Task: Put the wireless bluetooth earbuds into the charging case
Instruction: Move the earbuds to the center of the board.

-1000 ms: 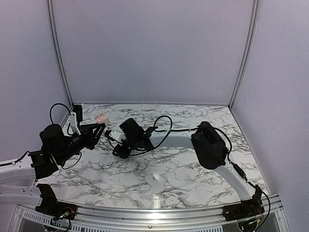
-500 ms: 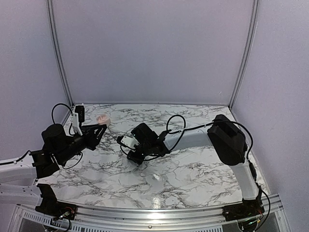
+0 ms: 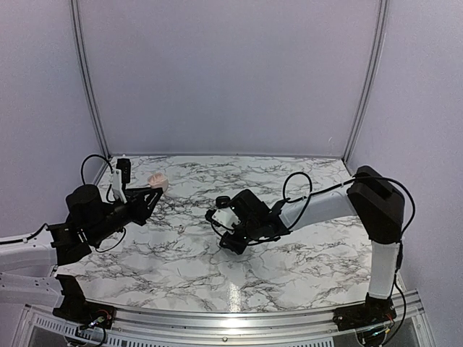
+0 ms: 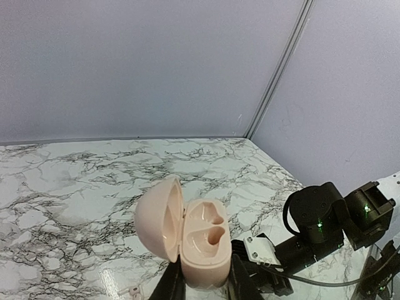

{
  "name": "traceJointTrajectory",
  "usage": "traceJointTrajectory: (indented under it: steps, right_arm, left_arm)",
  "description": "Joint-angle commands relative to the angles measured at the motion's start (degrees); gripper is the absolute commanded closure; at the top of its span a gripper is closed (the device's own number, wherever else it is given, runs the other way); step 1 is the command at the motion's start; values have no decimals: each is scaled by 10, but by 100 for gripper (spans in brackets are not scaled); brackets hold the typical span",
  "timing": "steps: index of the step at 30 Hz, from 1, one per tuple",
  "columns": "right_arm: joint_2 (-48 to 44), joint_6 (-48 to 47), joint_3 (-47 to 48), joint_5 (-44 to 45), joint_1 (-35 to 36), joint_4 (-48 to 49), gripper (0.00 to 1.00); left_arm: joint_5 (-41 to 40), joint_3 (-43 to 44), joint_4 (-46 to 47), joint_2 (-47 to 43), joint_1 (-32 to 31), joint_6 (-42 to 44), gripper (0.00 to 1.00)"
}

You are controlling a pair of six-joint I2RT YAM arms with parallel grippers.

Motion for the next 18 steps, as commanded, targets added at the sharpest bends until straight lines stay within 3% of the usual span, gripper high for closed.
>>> traceJointTrajectory:
  steps: [1,6,18]
  right_arm:
    - [-26,16,-18,-10,-11,-48,72]
    - [-11,21,43,-26,-12,-43,69]
    - [172,35,326,-49,18,-38,62]
  left_arm:
    - [8,17,5,1,3,9,100]
    - [5,17,7,4,5,2,100]
    - [5,7,7,-12,15,-2,100]
